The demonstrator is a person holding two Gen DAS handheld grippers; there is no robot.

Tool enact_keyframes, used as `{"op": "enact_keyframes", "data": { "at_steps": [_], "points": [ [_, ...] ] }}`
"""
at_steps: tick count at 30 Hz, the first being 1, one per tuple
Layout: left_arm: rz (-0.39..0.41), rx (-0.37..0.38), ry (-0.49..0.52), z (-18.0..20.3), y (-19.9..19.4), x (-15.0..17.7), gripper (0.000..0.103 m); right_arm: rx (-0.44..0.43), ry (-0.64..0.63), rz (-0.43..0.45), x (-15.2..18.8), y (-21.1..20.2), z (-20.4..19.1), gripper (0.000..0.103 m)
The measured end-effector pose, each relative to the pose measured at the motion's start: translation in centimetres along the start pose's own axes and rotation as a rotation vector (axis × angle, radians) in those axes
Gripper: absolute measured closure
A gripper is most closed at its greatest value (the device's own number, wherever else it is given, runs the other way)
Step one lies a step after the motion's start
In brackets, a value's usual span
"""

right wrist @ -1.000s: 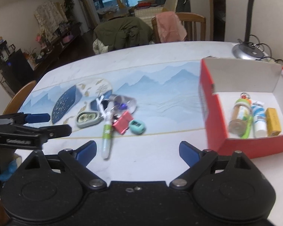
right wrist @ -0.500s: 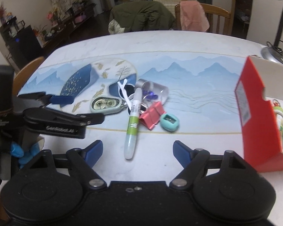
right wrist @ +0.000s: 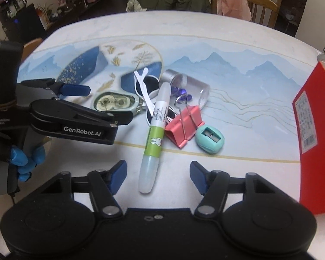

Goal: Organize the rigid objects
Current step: 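Grasp the correction-tape dispenser with the left tool while the right tool grasps the white glue stick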

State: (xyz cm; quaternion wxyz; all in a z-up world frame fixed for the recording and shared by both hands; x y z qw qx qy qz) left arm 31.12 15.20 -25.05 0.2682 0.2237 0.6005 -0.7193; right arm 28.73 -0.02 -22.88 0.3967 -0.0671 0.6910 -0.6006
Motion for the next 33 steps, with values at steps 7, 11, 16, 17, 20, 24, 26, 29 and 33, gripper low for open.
{"op": "enact_keyframes", "data": {
  "at_steps": [7,11,16,17,20,24,26,29,33],
  "points": [
    [0.036,-0.032,-0.019,0.1,0.5,0.2,0.001,0.001,-0.03,-0.017,-0.3,1.6,-0.7,0.051],
    [0.052,-0.054,-0.003,0.3,0.7,0.3,0.002,0.004,-0.038,-0.022,-0.5,2.4,-0.9,0.057],
    [0.059,-0.086,0.03,0.5,0.7,0.4,0.004,0.01,-0.042,-0.012,-0.9,2.9,-1.2,0.06],
    [0.063,-0.088,0.027,0.5,0.7,0.4,0.005,0.013,-0.039,-0.008,-1.0,3.0,-1.2,0.06],
    [0.075,-0.095,0.021,0.6,0.5,0.4,0.012,0.021,-0.046,0.003,-1.4,3.2,-1.4,0.063],
    [0.082,-0.101,0.014,0.9,0.4,0.3,0.022,0.021,-0.048,0.014,-1.7,3.3,-1.5,0.072],
    [0.083,-0.101,0.01,0.9,0.4,0.2,0.022,0.019,-0.049,0.015,-1.7,3.3,-1.6,0.078],
    [0.083,-0.1,0.01,0.9,0.4,0.2,0.023,0.013,-0.037,0.019,-1.6,3.1,-1.5,0.083],
    [0.083,-0.089,-0.009,0.9,0.1,0.3,0.023,0.01,-0.017,0.028,-1.5,2.6,-1.2,0.087]
  ]
}}
Point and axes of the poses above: each gripper's, at about its wrist camera, not at the fingertips, and y roughly the way its jaws point, z to its right, x to its underside, the point moved 9 cm from there along y, roughly the way its jaws point, and after that the axes turned 8 degrees about x, right-handed, at the moved point
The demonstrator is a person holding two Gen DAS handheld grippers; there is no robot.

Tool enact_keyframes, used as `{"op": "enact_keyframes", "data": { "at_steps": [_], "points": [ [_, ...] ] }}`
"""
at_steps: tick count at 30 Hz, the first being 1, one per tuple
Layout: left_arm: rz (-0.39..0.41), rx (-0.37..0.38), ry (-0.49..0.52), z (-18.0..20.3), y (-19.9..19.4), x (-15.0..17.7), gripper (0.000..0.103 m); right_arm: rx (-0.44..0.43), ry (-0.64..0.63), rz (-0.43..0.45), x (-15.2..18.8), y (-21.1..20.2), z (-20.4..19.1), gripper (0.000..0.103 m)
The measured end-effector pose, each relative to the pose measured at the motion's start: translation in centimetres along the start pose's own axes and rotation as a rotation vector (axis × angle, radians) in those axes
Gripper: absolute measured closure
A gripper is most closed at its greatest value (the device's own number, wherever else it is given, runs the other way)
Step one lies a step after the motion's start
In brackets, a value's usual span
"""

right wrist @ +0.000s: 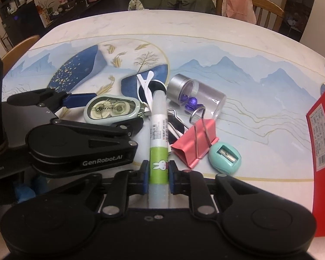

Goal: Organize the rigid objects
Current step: 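Grasp the correction-tape dispenser with the left tool while the right tool grasps the white glue stick, then carry the tape dispenser and glue stick into the red shoebox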

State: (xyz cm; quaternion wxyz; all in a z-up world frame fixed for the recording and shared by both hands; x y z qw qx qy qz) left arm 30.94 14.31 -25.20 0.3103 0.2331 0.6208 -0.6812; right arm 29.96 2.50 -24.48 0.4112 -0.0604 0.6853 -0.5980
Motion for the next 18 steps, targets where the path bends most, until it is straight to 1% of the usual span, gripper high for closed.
{"op": "enact_keyframes", "data": {
  "at_steps": [5,10,15,18],
  "points": [
    [0.0,0.016,-0.039,-0.1,-0.8,0.4,0.024,0.004,0.033,0.004,0.5,-0.9,0.4,0.087],
    [0.011,0.023,-0.062,-0.1,-2.2,0.9,0.024,-0.017,0.062,0.012,1.0,-2.3,0.6,0.087],
    [0.023,0.039,-0.084,0.5,-4.2,0.9,0.024,-0.024,0.094,0.027,1.4,-4.4,1.3,0.087],
    [0.03,0.064,-0.096,1.3,-5.7,0.5,0.024,-0.028,0.115,0.031,1.6,-5.7,1.9,0.087]
  ]
}}
Point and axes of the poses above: each gripper's, at about its wrist camera, not at the fingertips, and y roughly the way its jaws point, z to its right, x to its underside, the point moved 9 cm from there along y, roughly the way its jaws point, and after that the axes turned 8 degrees about x, right-handed, at the moved point
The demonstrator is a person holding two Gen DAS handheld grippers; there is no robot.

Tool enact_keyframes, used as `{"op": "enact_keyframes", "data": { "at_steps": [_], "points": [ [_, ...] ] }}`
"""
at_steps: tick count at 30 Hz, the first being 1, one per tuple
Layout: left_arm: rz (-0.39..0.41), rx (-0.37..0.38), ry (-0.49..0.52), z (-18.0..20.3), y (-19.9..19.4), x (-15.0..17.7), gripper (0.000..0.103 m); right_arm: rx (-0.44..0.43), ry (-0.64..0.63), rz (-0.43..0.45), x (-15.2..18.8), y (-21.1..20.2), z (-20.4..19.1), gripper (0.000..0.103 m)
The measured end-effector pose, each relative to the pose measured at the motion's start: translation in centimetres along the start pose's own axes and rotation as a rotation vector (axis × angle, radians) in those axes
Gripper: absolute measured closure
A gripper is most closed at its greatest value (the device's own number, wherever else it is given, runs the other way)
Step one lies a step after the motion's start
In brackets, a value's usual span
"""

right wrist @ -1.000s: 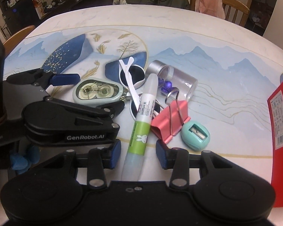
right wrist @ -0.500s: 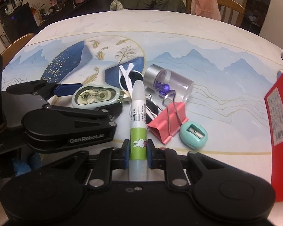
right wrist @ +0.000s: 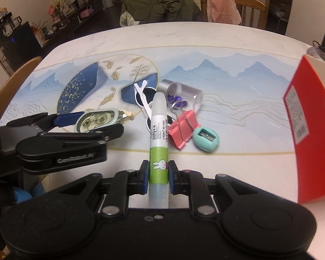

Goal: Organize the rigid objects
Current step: 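Carry the tape dispenser and glue stick into the red shoebox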

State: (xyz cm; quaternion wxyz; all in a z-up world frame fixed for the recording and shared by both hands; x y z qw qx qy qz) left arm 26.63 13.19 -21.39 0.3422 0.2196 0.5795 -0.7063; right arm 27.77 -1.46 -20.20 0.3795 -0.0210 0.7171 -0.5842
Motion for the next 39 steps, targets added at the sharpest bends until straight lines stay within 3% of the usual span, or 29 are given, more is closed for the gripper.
{"op": "enact_keyframes", "data": {
  "at_steps": [13,19,28,39],
  "points": [
    [0.035,0.111,-0.014,5.9,-5.7,-3.2,0.024,-0.04,0.081,0.078,-0.3,-6.8,3.6,0.087],
    [0.057,0.142,0.024,9.8,-6.7,-4.6,0.024,-0.009,0.124,0.11,-0.4,-9.0,7.0,0.087],
    [0.075,0.173,0.086,16.9,-5.9,-6.7,0.024,0.023,0.183,0.157,-0.5,-11.1,14.1,0.087],
    [0.052,0.202,0.188,25.9,-2.2,-7.8,0.024,0.082,0.242,0.186,-0.3,-11.9,23.3,0.086]
  ]
}}
Point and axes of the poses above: each gripper's, at about its wrist camera, not at the fingertips, and y roughly the way its jaws point, z to its right, x to its underside, the point moved 9 cm from there along y, roughly the way its jaws point, and after that the axes turned 8 degrees about x, right-handed, at the moved point
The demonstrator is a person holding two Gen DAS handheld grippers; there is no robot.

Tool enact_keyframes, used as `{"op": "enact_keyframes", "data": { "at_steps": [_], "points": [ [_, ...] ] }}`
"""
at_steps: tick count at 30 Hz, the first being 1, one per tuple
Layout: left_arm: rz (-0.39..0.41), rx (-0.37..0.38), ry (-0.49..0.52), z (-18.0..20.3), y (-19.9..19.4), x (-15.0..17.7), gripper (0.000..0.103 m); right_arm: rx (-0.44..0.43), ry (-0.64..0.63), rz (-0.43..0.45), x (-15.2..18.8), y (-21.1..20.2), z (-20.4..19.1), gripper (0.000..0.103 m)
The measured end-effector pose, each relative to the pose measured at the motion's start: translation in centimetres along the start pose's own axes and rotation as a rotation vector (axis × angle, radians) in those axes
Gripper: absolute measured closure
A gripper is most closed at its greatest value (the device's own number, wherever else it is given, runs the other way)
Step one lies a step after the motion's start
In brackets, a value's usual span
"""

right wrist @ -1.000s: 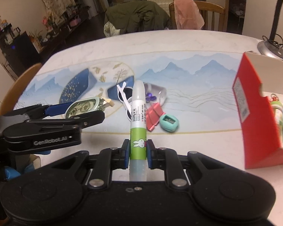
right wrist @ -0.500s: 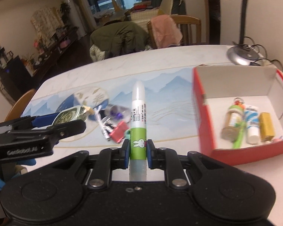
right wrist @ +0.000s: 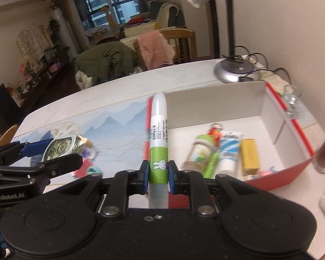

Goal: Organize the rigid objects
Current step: 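Carry the tape dispenser and glue stick into the red shoebox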

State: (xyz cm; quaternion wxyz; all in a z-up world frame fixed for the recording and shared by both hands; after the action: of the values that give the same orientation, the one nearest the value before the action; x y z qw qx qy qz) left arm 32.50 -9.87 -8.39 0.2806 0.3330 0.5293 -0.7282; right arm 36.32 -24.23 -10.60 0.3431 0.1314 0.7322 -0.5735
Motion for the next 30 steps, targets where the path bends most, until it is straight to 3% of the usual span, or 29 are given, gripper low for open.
{"op": "enact_keyframes", "data": {
  "at_steps": [18,30],
  "points": [
    [-0.097,0.035,0.105,7.1,9.9,-1.9,0.024,0.058,0.021,-0.016,-2.4,3.6,9.7,0.086],
    [-0.227,0.031,0.165,9.0,16.4,-1.3,0.024,0.077,0.041,-0.112,-4.0,9.7,13.4,0.086]
  ]
}}
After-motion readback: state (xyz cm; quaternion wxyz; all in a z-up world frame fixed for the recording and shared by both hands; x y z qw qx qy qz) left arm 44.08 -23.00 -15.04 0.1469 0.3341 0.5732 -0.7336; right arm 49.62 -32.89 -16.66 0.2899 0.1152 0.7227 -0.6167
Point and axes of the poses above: each gripper's, at about its wrist camera, not at the fingertips, and y roughly the way its jaws point, z to its right, x to its underside, the point moved 9 cm from there along y, roughly the way its jaws point, and after that the axes turned 8 degrees about x, right-handed, at the moved point
